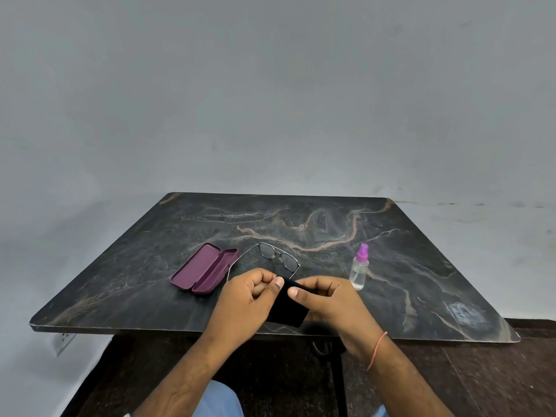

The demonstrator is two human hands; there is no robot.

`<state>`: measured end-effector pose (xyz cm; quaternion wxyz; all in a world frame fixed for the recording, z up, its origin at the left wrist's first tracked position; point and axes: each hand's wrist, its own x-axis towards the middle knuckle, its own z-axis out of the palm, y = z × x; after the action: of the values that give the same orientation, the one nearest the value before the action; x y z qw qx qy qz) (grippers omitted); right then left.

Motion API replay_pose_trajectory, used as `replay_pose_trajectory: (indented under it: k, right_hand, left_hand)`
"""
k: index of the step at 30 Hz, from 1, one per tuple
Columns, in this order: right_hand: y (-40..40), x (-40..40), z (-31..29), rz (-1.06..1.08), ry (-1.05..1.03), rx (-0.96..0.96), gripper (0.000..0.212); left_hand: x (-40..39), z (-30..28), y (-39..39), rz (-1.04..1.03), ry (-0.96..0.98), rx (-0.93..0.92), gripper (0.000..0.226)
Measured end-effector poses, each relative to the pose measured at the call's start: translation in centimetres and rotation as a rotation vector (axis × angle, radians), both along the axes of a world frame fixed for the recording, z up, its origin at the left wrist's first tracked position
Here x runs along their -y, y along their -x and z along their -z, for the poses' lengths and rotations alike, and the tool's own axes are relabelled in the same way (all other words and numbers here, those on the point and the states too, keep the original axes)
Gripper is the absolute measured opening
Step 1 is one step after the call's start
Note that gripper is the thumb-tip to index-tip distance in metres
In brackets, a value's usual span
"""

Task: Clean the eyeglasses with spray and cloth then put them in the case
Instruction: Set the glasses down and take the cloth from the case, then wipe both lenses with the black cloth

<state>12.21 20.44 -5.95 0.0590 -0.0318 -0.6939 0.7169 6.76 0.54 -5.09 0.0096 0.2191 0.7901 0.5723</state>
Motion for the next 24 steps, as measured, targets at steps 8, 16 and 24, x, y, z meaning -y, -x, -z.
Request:
replay_pose_trajectory:
  k: [8,16,24]
  right_hand:
    - [0.5,-0.3,1.0,-0.006,0.055,0.035,0.026]
    - [0.3,-1.2,2.0,0.061,0.195,0.024,0.021]
    - [0.4,-1.5,2.5,0.039,0.256,-0.006,0.026]
  left_hand:
    - [0.1,0.5,2.7,-0.028,0.140,-0.118,0.022]
    - [1.6,-2.0,11.8,-0.077,0.682,-0.549,0.028]
    - [1.6,-3.1,15.4,-0.009,1.063,-0.701,0.049]
